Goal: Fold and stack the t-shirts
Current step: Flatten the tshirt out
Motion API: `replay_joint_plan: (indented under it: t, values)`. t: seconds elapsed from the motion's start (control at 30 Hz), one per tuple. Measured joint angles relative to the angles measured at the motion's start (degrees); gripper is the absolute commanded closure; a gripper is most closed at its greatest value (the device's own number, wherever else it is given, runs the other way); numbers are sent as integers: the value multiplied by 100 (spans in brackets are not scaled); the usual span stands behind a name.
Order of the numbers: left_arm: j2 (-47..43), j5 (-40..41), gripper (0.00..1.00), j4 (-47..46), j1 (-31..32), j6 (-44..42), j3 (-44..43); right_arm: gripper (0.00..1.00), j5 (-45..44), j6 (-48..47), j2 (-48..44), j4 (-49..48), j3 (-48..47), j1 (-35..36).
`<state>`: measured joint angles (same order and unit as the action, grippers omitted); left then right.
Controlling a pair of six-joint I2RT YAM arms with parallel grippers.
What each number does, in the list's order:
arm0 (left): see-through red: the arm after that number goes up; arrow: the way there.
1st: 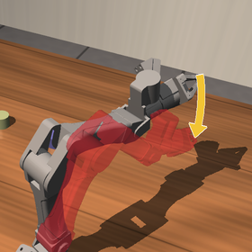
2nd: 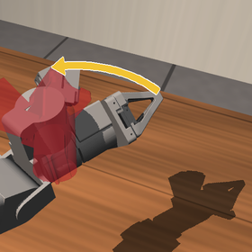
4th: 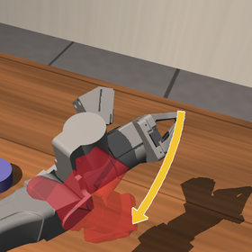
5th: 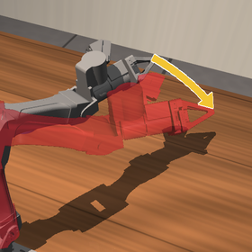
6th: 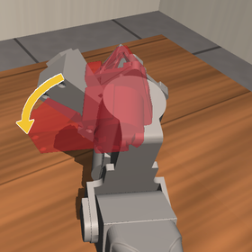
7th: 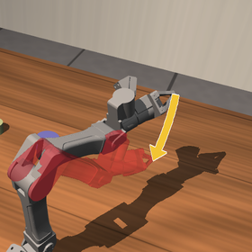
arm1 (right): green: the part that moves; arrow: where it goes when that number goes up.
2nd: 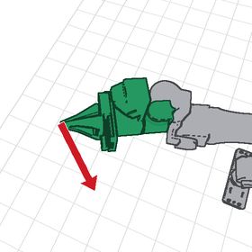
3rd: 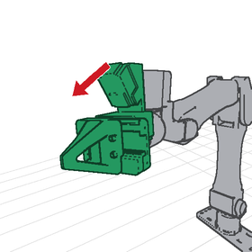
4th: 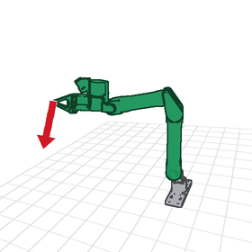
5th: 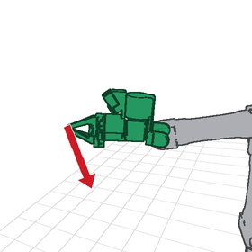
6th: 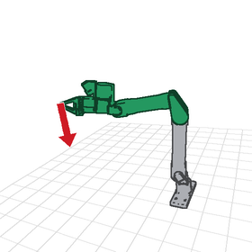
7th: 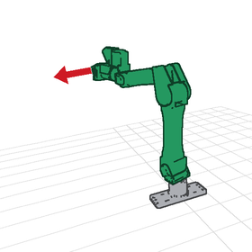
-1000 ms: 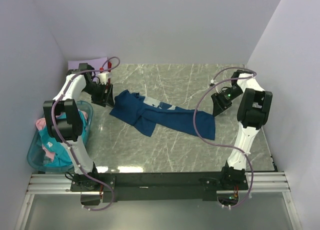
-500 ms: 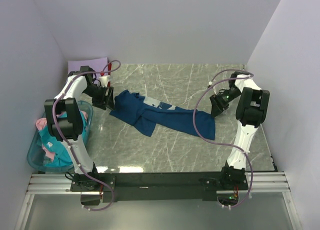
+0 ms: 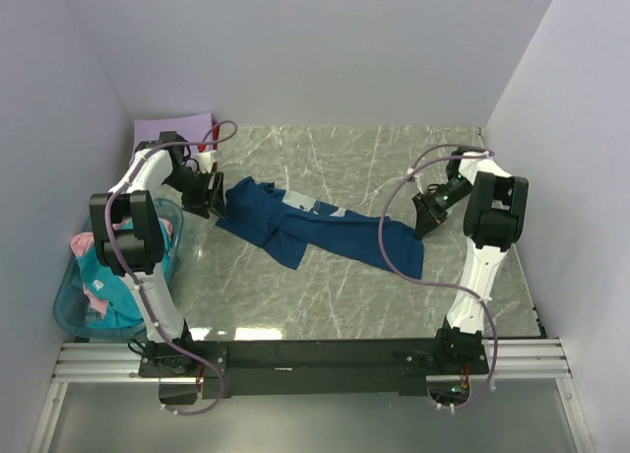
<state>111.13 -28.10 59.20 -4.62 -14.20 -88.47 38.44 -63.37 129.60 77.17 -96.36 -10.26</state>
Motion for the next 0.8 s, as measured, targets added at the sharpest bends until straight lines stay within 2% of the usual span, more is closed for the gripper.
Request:
replay_joint_plan:
  t: [0.17,0.23,0.27,0.47,0.8]
  values:
    - [15,57,34,-76,-50,66,13,84,-70,-24,-234,-4,4,-17]
    - [15,101,35,-168,-92,155,31,97,-103,-33,-413,-7,0,-24]
    - [15,111,35,-214,-111,188,50,100,-127,-37,-511,-4,-4,-24]
    - [37,291,42,-551,-195,468,155,100,-236,7,-916,-2,0,-26]
    - [203,723,46,-1274,-96,752,507,100,-396,168,-1510,0,363,-26]
